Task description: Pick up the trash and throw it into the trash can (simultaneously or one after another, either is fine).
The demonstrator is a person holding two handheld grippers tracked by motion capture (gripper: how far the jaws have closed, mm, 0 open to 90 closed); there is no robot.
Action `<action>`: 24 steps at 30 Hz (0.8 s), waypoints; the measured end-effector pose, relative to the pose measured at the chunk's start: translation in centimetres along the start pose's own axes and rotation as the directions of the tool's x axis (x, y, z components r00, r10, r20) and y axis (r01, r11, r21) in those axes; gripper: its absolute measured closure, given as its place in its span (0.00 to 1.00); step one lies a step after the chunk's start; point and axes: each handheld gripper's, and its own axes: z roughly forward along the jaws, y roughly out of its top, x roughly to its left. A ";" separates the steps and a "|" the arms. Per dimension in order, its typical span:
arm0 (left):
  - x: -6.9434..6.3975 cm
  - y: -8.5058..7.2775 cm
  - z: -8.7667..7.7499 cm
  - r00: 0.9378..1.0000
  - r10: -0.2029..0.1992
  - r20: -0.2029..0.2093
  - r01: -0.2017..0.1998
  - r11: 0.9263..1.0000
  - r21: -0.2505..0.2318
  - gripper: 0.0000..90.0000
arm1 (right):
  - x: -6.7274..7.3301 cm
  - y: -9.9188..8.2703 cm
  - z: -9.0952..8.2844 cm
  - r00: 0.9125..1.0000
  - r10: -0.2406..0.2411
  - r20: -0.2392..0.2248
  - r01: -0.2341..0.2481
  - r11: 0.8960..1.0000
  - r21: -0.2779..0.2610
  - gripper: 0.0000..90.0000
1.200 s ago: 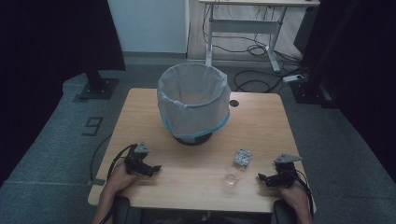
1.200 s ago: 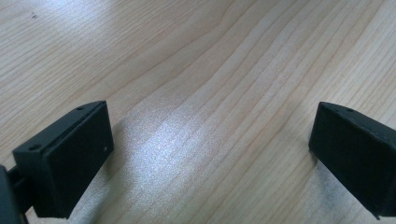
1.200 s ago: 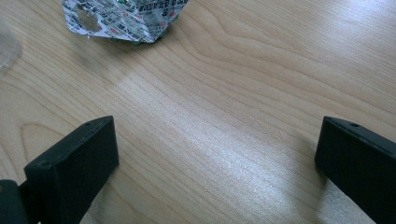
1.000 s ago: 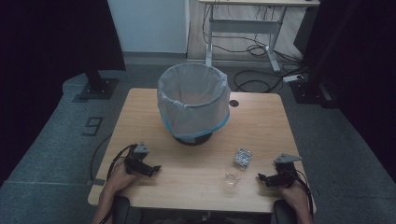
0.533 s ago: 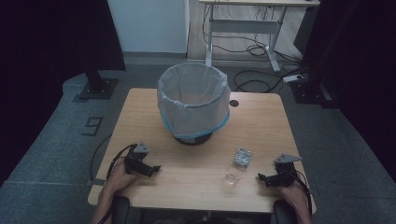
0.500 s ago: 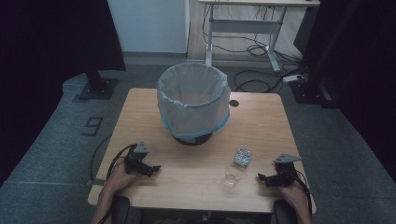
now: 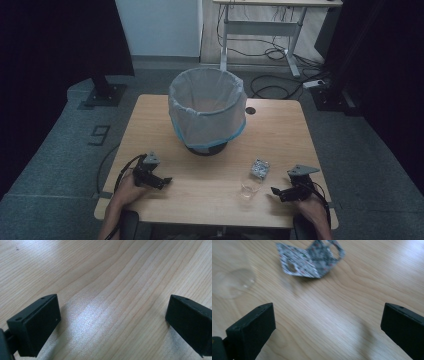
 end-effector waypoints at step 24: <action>0.0 0.0 0.0 1.000 0.000 0.000 0.000 1.000 0.000 0.00 | 5.2 2.5 1.3 0.978 -0.105 -0.183 0.099 0.994 -0.044 0.00</action>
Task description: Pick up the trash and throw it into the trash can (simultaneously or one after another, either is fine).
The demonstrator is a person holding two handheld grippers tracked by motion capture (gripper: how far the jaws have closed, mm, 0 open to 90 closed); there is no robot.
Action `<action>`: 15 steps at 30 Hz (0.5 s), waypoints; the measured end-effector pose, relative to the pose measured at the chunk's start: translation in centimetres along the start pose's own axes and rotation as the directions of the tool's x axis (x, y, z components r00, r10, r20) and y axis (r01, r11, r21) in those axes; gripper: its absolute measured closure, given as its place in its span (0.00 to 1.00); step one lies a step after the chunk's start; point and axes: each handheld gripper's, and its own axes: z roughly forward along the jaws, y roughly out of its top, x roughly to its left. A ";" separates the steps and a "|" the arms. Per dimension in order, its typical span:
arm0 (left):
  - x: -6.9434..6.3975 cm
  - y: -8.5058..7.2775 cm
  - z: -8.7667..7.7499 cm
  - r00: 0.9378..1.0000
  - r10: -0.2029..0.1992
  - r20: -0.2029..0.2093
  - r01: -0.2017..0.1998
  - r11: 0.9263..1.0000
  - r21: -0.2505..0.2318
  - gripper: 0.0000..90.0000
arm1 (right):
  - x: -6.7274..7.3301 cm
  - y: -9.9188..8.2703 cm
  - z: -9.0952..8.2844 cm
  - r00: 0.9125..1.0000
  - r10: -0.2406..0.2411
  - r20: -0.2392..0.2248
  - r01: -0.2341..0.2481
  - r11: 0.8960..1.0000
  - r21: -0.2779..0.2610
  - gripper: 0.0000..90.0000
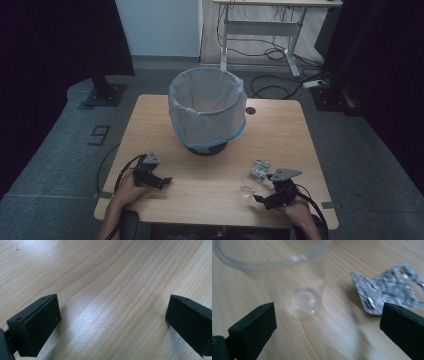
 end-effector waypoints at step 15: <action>0.0 0.0 0.0 1.000 0.001 0.000 -0.001 1.000 0.000 0.00 | 1.3 2.5 1.9 0.998 -0.048 -0.051 0.047 0.999 -0.023 0.08</action>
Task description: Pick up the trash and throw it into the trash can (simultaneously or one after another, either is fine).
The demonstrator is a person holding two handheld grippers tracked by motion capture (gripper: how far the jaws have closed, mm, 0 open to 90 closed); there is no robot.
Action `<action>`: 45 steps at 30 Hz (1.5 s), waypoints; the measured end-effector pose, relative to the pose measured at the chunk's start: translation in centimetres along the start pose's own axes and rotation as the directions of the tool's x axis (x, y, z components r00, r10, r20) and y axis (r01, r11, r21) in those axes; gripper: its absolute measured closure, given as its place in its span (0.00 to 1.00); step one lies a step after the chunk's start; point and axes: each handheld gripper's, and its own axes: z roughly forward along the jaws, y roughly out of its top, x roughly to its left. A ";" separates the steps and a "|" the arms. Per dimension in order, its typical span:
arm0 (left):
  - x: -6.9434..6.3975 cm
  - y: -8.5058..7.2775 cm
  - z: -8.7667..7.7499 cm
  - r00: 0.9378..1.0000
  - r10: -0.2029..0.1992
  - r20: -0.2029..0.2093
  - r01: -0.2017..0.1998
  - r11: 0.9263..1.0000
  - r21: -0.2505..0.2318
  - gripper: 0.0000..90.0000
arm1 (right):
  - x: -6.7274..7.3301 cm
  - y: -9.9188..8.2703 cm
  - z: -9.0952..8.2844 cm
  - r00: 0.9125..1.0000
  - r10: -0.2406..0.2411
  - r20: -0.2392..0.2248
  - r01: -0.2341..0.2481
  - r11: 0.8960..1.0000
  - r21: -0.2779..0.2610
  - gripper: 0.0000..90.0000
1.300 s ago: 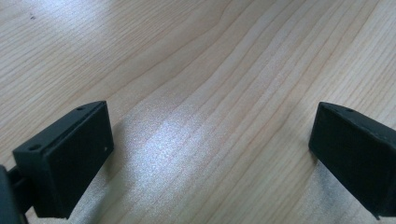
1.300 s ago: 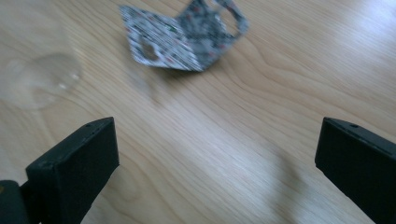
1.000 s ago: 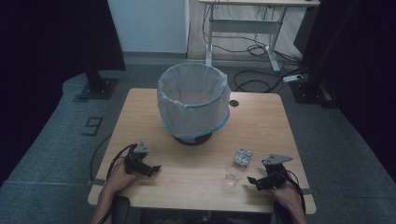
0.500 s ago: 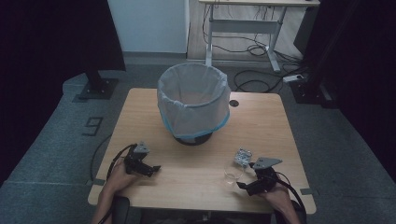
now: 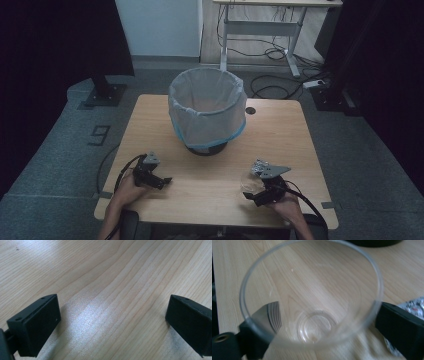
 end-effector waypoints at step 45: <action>0.0 0.0 0.0 1.000 -0.002 0.002 0.002 1.000 0.000 0.00 | -3.7 9.9 -3.1 1.000 0.028 0.013 -0.029 1.000 0.008 0.35</action>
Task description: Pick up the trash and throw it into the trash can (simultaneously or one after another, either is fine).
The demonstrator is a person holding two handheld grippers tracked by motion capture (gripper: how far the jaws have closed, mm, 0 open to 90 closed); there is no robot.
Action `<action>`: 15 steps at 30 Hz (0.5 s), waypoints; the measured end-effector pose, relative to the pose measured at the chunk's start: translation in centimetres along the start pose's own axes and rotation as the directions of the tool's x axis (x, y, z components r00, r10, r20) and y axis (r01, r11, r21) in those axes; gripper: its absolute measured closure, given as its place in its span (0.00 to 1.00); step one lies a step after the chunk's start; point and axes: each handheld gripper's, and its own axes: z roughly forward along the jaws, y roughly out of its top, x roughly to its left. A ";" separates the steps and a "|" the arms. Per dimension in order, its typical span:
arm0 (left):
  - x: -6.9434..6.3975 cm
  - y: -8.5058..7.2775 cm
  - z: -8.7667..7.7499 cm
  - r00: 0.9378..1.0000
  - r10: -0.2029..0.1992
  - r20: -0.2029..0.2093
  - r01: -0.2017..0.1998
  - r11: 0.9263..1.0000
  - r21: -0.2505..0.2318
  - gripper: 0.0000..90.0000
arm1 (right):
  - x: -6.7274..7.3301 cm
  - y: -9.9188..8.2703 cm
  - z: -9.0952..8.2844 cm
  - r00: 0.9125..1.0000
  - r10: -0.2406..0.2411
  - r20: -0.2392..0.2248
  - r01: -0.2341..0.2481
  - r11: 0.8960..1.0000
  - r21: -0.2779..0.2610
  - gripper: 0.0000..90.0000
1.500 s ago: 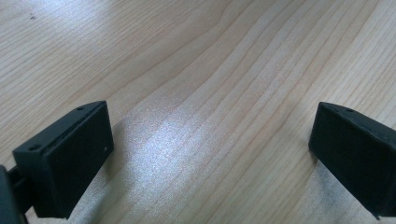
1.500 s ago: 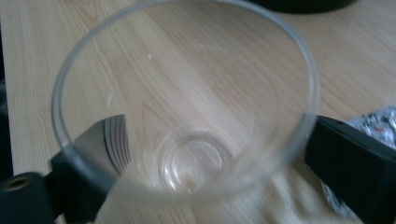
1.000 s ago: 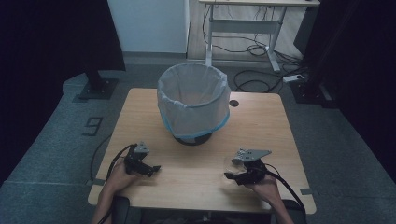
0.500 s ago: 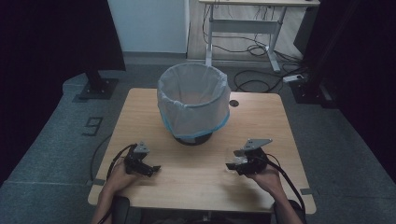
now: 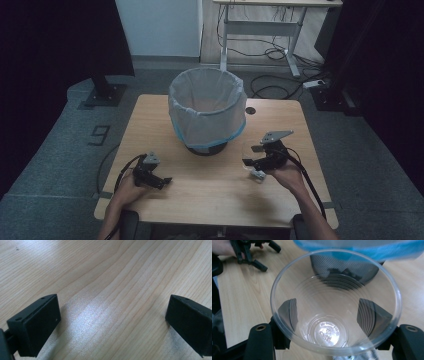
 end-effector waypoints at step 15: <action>0.0 0.0 0.0 1.000 0.001 -0.001 -0.001 1.000 0.000 0.00 | -1.7 5.1 -1.8 1.000 0.018 -0.017 -0.018 1.000 -0.018 0.36</action>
